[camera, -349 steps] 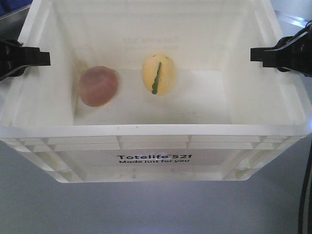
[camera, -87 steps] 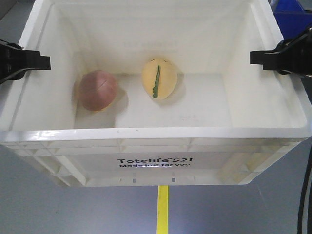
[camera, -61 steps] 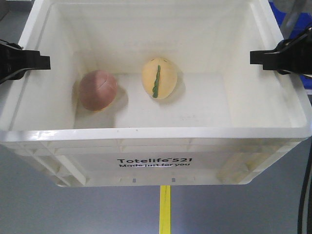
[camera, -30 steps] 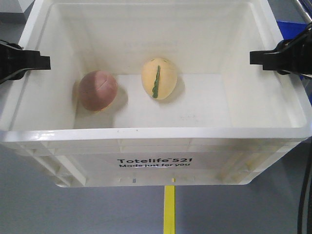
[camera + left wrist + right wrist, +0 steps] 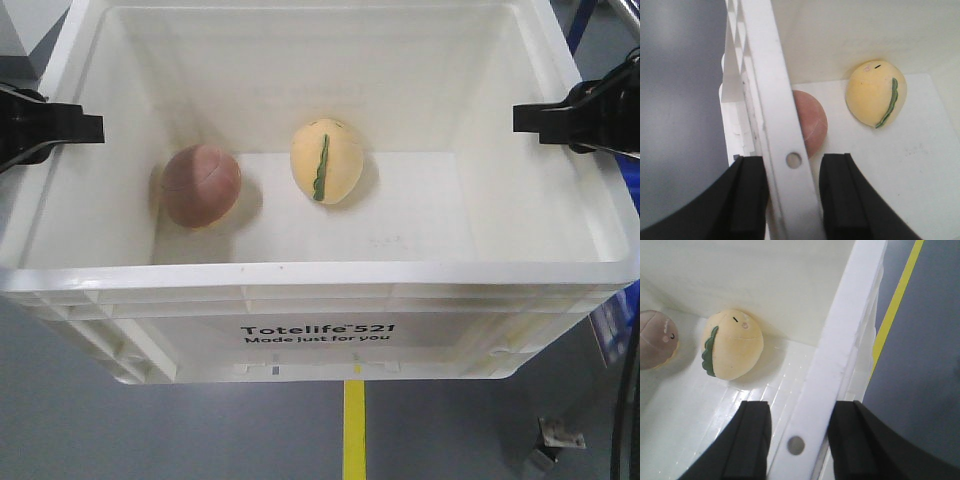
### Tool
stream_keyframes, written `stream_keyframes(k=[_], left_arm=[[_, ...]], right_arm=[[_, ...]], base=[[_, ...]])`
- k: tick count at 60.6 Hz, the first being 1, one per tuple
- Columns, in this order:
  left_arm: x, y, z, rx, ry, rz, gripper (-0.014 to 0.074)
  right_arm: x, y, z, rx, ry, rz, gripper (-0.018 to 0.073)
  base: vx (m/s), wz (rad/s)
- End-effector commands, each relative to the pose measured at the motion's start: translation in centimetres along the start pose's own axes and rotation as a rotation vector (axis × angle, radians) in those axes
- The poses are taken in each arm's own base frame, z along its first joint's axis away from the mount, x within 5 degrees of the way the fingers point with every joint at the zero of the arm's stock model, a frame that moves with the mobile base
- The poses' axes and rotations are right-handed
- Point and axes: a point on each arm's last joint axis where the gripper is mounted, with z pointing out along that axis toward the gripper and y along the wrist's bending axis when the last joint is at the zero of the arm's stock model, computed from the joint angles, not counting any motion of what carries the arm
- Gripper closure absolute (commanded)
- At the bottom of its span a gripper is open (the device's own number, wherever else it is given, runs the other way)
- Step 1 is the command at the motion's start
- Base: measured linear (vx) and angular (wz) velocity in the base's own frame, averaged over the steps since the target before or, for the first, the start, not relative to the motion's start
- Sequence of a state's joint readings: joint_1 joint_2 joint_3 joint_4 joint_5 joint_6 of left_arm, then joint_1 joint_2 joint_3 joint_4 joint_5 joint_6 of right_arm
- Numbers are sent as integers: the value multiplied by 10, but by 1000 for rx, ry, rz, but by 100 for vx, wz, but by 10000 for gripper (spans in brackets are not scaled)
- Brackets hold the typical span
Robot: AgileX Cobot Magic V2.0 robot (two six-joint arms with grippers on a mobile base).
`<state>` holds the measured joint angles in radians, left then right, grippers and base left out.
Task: Place moving items into box and shelve
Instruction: 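Keep holding the crate level with both grippers during driving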
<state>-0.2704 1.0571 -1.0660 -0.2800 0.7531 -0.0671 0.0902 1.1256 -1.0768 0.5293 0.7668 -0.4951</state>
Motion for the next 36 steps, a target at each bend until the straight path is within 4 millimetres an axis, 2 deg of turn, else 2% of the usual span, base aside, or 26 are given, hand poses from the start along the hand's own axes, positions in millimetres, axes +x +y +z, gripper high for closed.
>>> stream_keyframes(k=[1, 36], left_arm=[[-23, -15, -22, 99, -213, -35, 603], [-23, -15, -22, 99, -213, -35, 603]], right_arm=[[-20, 10, -19, -27, -164, -10, 565], [-20, 10, -19, -27, -164, -10, 565]], base=[[56, -1], [56, -3]])
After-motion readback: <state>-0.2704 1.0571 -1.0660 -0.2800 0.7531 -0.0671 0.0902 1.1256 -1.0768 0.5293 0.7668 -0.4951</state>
